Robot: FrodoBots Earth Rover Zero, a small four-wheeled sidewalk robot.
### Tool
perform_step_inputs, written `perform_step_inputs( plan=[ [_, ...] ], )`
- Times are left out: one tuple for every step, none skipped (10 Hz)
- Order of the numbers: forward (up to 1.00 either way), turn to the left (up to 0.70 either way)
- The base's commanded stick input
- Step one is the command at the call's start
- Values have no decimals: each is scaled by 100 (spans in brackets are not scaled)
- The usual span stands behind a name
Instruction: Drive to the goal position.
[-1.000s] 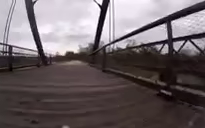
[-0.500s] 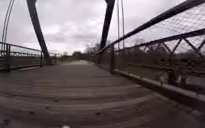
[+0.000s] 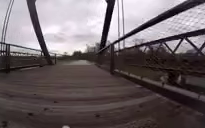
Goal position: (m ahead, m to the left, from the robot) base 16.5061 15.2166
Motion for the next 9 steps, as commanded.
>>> perform_step_inputs(
  plan=[
    [100, 0],
    [100, 0],
    [100, 0],
    [100, 0],
    [100, 0],
    [100, 24],
    [100, 34],
    [100, 40],
    [100, 40]
  ],
)
